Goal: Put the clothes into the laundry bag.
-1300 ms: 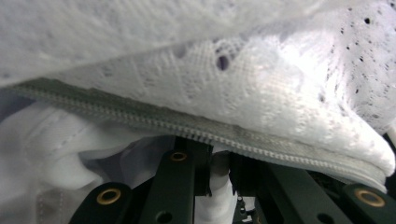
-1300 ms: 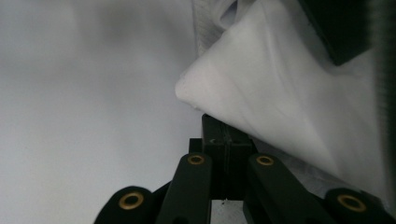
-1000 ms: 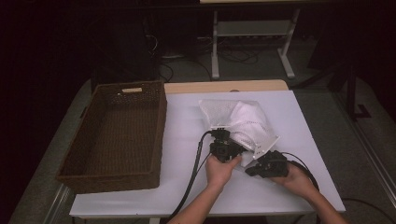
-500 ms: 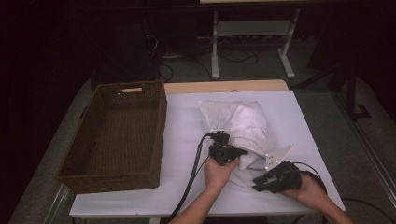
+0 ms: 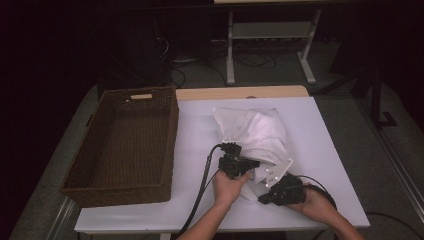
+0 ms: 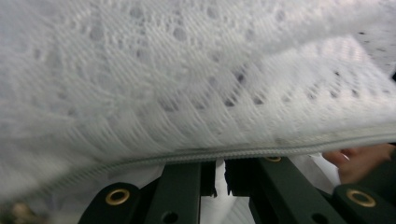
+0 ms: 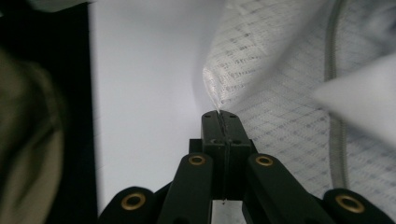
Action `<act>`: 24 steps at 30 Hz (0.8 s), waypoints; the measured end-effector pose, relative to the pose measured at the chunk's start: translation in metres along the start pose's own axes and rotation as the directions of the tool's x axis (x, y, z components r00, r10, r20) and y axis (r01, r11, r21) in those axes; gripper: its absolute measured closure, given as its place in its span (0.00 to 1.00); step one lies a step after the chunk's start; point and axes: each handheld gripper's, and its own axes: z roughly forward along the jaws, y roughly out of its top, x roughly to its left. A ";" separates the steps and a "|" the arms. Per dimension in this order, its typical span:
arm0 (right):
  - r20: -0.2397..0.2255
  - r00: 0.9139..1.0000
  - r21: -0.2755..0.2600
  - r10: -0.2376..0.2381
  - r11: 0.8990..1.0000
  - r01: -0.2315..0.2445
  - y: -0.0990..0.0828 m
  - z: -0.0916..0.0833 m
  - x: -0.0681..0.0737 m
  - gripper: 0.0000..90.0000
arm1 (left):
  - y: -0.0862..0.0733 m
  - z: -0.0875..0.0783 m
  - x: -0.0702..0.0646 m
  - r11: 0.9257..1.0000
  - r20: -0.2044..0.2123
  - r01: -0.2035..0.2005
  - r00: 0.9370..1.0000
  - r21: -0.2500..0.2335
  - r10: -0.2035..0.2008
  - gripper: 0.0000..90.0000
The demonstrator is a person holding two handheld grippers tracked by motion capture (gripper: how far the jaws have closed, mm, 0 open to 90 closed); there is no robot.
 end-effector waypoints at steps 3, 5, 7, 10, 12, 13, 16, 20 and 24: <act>-0.098 0.995 0.039 -0.021 0.999 0.024 -0.005 -0.002 0.008 1.00 | 0.000 0.002 0.001 1.000 -0.017 0.009 1.000 -0.014 -0.010 0.93; -0.122 0.992 0.046 -0.026 0.998 0.032 -0.009 -0.005 0.013 1.00 | -0.001 0.003 0.003 1.000 -0.011 0.023 1.000 -0.018 -0.023 0.92; -0.111 0.994 0.016 -0.001 1.000 0.002 -0.012 -0.009 0.010 0.92 | -0.003 0.003 0.003 1.000 -0.005 0.020 1.000 -0.024 -0.020 0.91; -0.103 0.994 -0.063 0.044 0.997 -0.051 -0.012 -0.022 0.002 0.80 | -0.004 -0.001 0.002 1.000 0.004 0.013 1.000 -0.017 -0.013 0.88; -0.065 0.997 -0.091 0.039 0.995 -0.045 -0.007 -0.031 0.002 0.76 | -0.005 -0.006 0.001 1.000 0.011 0.012 1.000 -0.008 -0.012 0.85; -0.040 0.998 -0.101 0.038 0.994 -0.042 -0.005 -0.036 0.002 0.75 | -0.006 -0.009 0.001 1.000 0.018 0.011 1.000 -0.001 -0.011 0.84; 0.021 0.999 -0.126 0.028 0.992 -0.025 0.004 -0.053 0.003 0.72 | -0.009 -0.020 0.000 1.000 0.022 -0.009 1.000 0.013 0.008 0.81; 0.079 0.996 -0.166 0.030 0.986 -0.017 0.009 -0.075 0.001 0.72 | -0.018 -0.037 0.003 0.999 0.037 -0.014 0.999 0.039 0.012 0.79; 0.134 0.990 -0.189 0.039 0.982 -0.013 0.012 -0.096 -0.001 0.71 | -0.025 -0.055 0.007 0.998 0.034 -0.016 0.999 0.057 0.014 0.76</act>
